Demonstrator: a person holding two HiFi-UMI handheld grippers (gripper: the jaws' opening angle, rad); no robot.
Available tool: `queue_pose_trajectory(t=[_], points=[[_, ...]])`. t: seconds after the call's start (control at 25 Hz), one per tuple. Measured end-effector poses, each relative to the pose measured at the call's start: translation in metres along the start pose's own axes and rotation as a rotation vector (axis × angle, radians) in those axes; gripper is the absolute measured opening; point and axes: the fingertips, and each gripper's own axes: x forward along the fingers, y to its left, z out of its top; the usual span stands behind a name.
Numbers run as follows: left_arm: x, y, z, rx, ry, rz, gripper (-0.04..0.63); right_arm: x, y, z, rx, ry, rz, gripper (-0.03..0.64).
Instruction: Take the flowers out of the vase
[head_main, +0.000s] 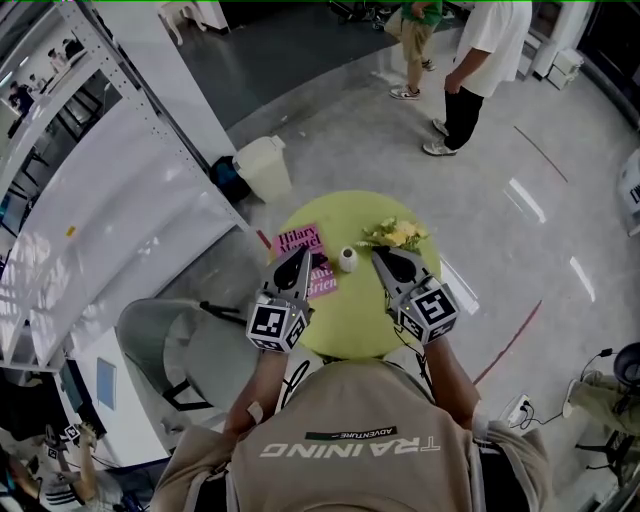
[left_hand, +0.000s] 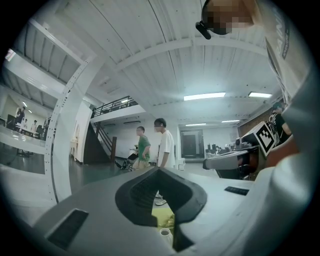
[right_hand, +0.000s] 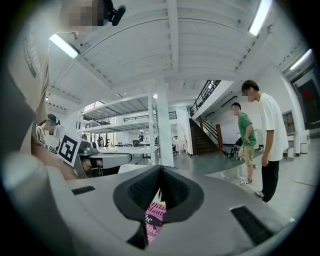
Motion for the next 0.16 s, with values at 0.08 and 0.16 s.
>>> queue_pose_trajectory(t=[0.08, 0.16], points=[[0.0002, -0.0003, -0.0016, -0.003, 0.001, 0.001, 0.002, 0.0009, -0.0011, -0.0003, 0.002, 0.000, -0.001, 0.003], [0.0005, -0.0002, -0.0033, -0.006, 0.003, 0.003, 0.002, 0.0020, -0.0021, -0.0005, 0.003, 0.000, 0.000, 0.002]])
